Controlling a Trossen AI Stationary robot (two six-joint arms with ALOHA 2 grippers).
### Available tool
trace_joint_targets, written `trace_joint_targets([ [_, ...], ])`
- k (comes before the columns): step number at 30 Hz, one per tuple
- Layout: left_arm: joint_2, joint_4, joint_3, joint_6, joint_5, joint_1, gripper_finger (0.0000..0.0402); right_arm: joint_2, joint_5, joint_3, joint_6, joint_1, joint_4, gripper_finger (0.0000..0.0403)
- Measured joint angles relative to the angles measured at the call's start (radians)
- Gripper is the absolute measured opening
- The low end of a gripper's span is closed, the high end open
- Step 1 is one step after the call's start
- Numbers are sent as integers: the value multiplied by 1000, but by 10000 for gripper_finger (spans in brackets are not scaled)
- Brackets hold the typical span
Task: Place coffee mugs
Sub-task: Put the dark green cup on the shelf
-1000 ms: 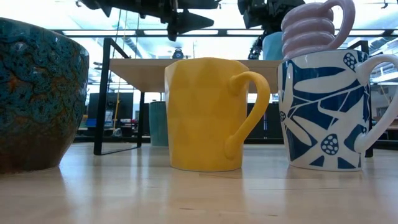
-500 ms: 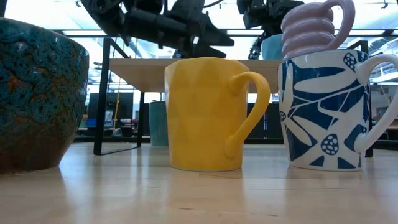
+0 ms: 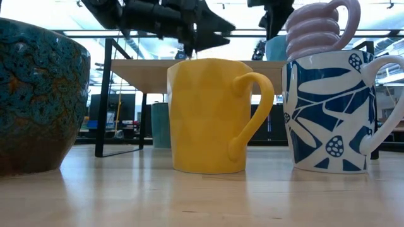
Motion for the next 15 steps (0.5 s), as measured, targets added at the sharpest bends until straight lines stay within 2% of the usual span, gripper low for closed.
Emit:
trace_joint_targets([
  [6, -108, -188, 0, -20, -6, 68, 258, -8, -9, 63, 0, 13, 31, 125],
  [11, -158, -327, 0, -77, 130, 202, 258, -10, -24, 65, 6, -4, 166, 127],
  [15, -159, -385, 0, -85, 215, 323, 258, -10, 36, 65, 45, -9, 187, 126],
])
